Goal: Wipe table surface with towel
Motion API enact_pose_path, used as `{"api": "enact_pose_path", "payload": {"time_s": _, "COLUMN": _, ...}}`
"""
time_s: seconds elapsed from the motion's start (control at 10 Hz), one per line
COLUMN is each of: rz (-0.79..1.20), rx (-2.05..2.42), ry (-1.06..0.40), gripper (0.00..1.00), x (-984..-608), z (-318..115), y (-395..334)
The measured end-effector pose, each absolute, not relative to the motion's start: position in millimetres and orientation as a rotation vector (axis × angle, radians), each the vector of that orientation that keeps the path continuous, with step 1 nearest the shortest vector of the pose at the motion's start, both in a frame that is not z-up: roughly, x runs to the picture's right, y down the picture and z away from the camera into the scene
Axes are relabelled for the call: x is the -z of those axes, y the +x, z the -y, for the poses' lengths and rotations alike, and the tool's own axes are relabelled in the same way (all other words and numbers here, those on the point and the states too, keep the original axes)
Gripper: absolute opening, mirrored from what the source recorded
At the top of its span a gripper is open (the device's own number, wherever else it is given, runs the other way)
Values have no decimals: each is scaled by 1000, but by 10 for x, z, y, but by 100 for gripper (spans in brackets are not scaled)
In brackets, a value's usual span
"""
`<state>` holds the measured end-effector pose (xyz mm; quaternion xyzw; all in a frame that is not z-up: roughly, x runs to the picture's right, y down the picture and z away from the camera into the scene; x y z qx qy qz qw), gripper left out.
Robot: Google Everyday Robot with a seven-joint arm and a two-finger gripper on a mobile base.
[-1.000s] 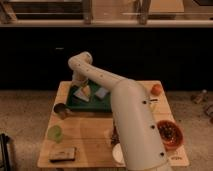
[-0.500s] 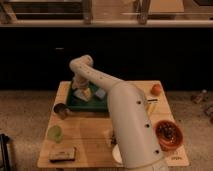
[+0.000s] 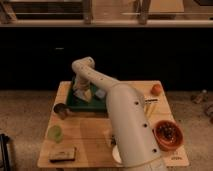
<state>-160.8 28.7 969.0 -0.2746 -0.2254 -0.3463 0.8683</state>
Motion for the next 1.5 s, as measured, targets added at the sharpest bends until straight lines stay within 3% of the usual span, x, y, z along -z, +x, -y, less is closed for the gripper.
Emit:
{"api": "enact_pose_path", "payload": {"time_s": 0.6, "rz": 478, "rx": 710, "ry": -594, "gripper": 77, "x": -9762, "z": -330, "y": -1581}}
{"api": "enact_pose_path", "payload": {"time_s": 1.3, "rz": 508, "rx": 685, "ry": -571, "gripper": 7, "x": -9767, "z": -331, "y": -1469}}
{"api": "enact_pose_path", "payload": {"time_s": 1.5, "rz": 513, "rx": 696, "ry": -544, "gripper": 0, "x": -9687, "z": -274, "y": -1493}}
